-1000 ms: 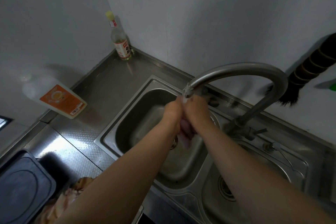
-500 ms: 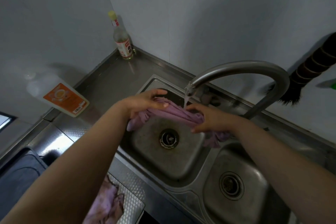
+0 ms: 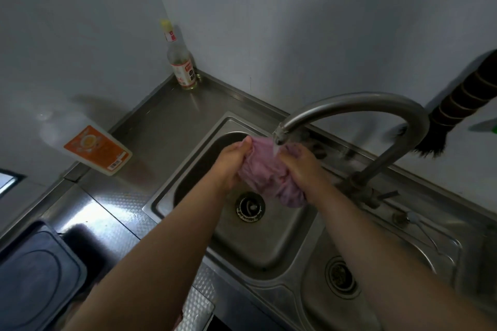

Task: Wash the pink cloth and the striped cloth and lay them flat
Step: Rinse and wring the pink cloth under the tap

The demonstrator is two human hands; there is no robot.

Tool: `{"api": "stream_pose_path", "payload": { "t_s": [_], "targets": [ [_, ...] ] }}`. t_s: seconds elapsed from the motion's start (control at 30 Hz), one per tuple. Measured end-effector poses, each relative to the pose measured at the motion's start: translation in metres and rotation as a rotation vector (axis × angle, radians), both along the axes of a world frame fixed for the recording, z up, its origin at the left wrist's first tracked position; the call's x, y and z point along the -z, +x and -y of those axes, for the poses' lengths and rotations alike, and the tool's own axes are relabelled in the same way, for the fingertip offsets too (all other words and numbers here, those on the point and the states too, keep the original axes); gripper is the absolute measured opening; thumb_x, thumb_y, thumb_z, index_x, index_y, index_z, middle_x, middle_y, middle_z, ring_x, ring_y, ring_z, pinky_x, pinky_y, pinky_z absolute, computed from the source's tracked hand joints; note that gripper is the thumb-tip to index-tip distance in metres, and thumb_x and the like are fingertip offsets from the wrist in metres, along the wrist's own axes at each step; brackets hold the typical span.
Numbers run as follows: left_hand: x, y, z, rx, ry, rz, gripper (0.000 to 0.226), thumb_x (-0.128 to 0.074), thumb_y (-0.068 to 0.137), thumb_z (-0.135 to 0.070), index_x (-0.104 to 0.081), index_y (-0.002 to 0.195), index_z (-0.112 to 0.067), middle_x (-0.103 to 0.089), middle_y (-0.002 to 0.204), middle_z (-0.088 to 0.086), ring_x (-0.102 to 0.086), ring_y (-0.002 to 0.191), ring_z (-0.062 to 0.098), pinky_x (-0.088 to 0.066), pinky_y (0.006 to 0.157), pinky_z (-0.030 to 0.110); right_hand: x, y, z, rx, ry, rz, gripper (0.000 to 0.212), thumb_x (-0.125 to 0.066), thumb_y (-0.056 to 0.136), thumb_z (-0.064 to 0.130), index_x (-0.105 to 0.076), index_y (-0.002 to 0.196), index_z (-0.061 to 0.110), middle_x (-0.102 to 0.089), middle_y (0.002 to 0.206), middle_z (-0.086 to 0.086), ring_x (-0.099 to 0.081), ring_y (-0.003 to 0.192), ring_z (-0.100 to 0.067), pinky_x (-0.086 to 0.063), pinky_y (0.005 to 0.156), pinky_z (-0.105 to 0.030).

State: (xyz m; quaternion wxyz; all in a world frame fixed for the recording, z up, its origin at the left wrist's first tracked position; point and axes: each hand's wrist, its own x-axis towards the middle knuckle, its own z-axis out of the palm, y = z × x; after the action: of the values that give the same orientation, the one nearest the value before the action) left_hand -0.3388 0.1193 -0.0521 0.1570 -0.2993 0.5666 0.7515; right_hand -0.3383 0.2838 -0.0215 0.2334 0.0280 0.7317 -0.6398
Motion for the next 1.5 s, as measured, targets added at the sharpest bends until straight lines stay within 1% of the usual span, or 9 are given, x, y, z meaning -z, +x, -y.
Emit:
{"api": "stream_pose_path", "payload": {
  "t_s": [0.13,0.3,0.57,0.73,0.93,1.1,1.27,1.4,1.5],
  "targets": [
    [-0.015,-0.008,-0.031,-0.219,0.083,0.114,0.032,-0.040,0.102,-0.031,-0.059,0.119,-0.011,-0.064,0.105,0.010,-0.065,0.104,0.027,-0.052,0.084,0.036,-0.001,0.036,0.034,-0.089,0.244,-0.170,0.017,-0.052,0.093,0.047,-0.053,0.085,0.033,-0.065,0.078,0.006,-0.066,0.072,-0.009,-0.051,0.063,-0.022],
    [-0.022,0.005,-0.066,-0.233,0.123,0.218,0.040,-0.055,0.094,-0.042,-0.062,0.113,-0.008,-0.069,0.077,0.010,-0.067,0.071,0.022,-0.054,0.068,0.034,0.003,-0.008,0.031,0.017,0.624,-0.265,0.041,-0.037,0.099,0.042,-0.063,0.086,0.014,-0.055,0.071,0.002,-0.063,0.078,-0.025,-0.037,0.062,-0.027],
    [-0.013,0.003,-0.060,-0.255,0.135,0.246,0.035,-0.049,0.096,-0.044,-0.069,0.095,-0.015,-0.069,0.095,0.011,-0.063,0.099,0.028,-0.048,0.095,0.043,0.015,-0.007,0.033,-0.050,0.583,-0.175,0.050,-0.028,0.098,0.051,-0.057,0.070,0.021,-0.064,0.070,-0.003,-0.063,0.066,-0.020,-0.055,0.067,-0.039],
    [-0.016,-0.003,-0.040,-0.211,0.084,0.226,0.042,-0.045,0.098,-0.044,-0.067,0.080,-0.014,-0.066,0.060,0.002,-0.061,0.067,0.019,-0.049,0.078,0.031,0.015,0.018,0.040,-0.086,0.589,-0.269,0.057,-0.026,0.100,0.050,-0.062,0.075,0.014,-0.062,0.062,-0.001,-0.059,0.056,-0.012,-0.044,0.051,-0.024],
    [-0.018,0.014,-0.015,0.006,0.334,0.247,0.035,-0.038,0.101,-0.028,-0.060,0.104,0.000,-0.063,0.097,0.018,-0.061,0.085,0.024,-0.052,0.079,0.035,0.033,-0.005,0.007,-0.071,0.363,-0.026,0.016,-0.056,0.092,0.028,-0.048,0.101,0.017,-0.058,0.093,0.001,-0.058,0.083,-0.017,-0.043,0.059,-0.021],
    [-0.021,0.028,0.003,0.114,0.472,0.161,0.031,-0.040,0.099,-0.014,-0.058,0.118,0.003,-0.064,0.105,0.020,-0.064,0.087,0.025,-0.054,0.083,0.035,0.025,0.027,0.003,0.122,0.069,-0.245,0.015,-0.048,0.098,0.029,-0.050,0.113,0.028,-0.057,0.106,0.011,-0.059,0.104,-0.014,-0.049,0.073,-0.011],
    [-0.020,0.025,0.002,0.099,0.500,0.058,0.039,-0.040,0.098,-0.006,-0.045,0.136,-0.002,-0.056,0.117,0.021,-0.062,0.095,0.026,-0.058,0.080,0.038,0.031,0.047,0.009,-0.176,0.111,-0.384,0.059,-0.070,0.083,0.034,-0.043,0.135,0.035,-0.033,0.135,0.010,-0.046,0.116,0.009,-0.049,0.089,-0.015],
    [-0.030,0.026,0.009,0.280,0.283,0.006,0.024,-0.046,0.098,-0.015,-0.060,0.114,-0.004,-0.065,0.099,0.010,-0.063,0.089,0.018,-0.049,0.087,0.029,0.020,0.029,0.005,-0.059,0.278,-0.505,0.009,-0.059,0.093,0.019,-0.059,0.100,0.014,-0.050,0.105,0.004,-0.054,0.089,-0.002,-0.045,0.074,-0.017],
    [-0.032,0.024,0.023,0.543,-0.168,-0.133,0.038,-0.069,0.082,-0.036,-0.064,0.112,-0.014,-0.068,0.107,0.006,-0.064,0.104,0.023,-0.048,0.093,0.033,0.002,0.008,0.000,-0.011,0.196,-0.317,0.023,-0.041,0.102,0.022,-0.058,0.104,0.007,-0.059,0.102,-0.006,-0.058,0.095,-0.018,-0.047,0.081,-0.028]
  ]
}}
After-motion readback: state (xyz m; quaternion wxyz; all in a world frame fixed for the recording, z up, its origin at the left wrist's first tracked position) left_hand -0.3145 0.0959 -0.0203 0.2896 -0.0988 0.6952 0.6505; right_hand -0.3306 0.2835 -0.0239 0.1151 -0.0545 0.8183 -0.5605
